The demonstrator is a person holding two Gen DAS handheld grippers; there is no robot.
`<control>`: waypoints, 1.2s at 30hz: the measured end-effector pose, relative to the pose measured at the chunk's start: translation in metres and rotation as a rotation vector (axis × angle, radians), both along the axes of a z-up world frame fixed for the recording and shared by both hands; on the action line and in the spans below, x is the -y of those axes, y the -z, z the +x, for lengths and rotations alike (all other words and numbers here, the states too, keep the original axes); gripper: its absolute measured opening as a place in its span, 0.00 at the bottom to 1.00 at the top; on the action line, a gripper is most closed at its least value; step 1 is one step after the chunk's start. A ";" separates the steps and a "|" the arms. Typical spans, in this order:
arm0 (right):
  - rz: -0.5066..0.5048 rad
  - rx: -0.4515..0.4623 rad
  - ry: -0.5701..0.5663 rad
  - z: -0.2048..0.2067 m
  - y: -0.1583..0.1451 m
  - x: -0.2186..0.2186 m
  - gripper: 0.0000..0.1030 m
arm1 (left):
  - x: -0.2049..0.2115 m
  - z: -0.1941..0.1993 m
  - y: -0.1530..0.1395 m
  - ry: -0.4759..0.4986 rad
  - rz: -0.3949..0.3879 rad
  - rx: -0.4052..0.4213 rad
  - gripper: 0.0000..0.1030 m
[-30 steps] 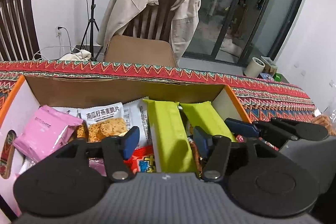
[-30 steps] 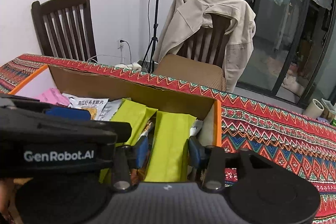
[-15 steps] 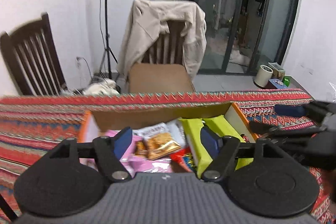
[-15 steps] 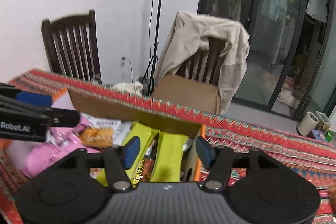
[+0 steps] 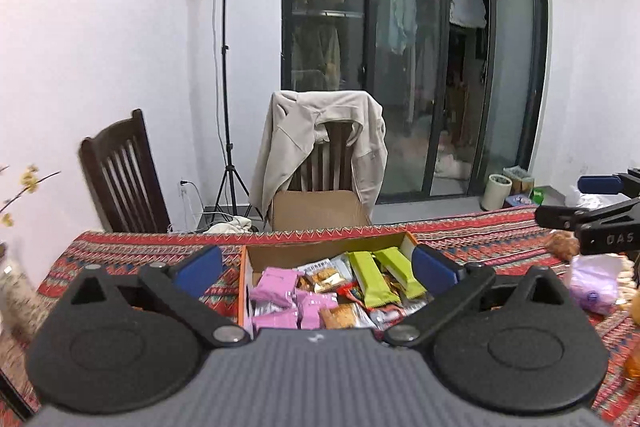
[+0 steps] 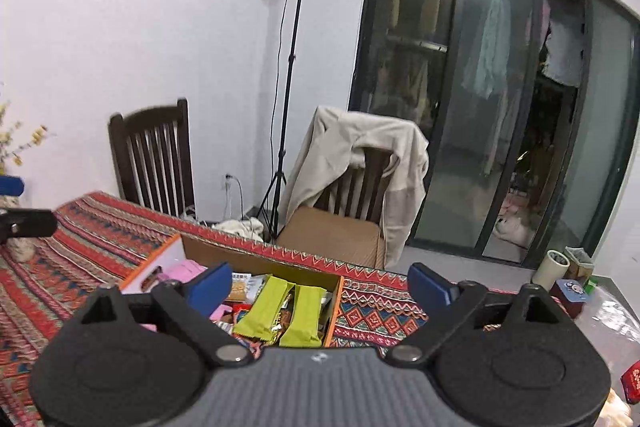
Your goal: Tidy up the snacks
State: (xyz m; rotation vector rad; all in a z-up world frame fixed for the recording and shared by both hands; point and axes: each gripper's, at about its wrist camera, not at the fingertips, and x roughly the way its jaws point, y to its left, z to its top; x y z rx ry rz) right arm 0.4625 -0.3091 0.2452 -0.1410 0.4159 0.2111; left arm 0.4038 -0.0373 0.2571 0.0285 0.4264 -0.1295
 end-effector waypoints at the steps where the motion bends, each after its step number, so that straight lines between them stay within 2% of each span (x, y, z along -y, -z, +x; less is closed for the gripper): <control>1: 0.009 0.010 0.001 -0.014 -0.005 0.004 0.95 | -0.001 -0.016 -0.003 -0.009 -0.001 0.006 1.00; 6: 0.051 0.046 0.008 -0.086 -0.017 0.022 1.00 | -0.010 -0.085 -0.010 -0.028 -0.020 0.042 1.00; 11: 0.047 0.064 -0.001 -0.156 -0.007 0.031 1.00 | -0.019 -0.157 0.001 -0.048 -0.011 0.110 1.00; 16: 0.052 0.107 -0.015 -0.233 0.019 0.036 1.00 | -0.032 -0.247 0.036 -0.083 -0.005 0.233 1.00; 22: 0.029 0.149 -0.042 -0.325 0.068 0.032 1.00 | -0.037 -0.340 0.091 -0.078 0.011 0.314 1.00; 25: 0.024 0.157 -0.052 -0.364 0.094 0.028 1.00 | -0.038 -0.369 0.121 -0.113 0.023 0.323 1.00; 28: 0.071 0.148 -0.066 -0.394 0.121 0.024 1.00 | -0.040 -0.385 0.151 -0.148 0.019 0.306 1.00; 31: 0.114 0.140 -0.041 -0.414 0.156 0.019 1.00 | -0.045 -0.387 0.183 -0.127 -0.021 0.279 1.00; 36: 0.139 0.141 0.040 -0.434 0.216 -0.005 1.00 | -0.039 -0.389 0.227 -0.103 0.019 0.251 1.00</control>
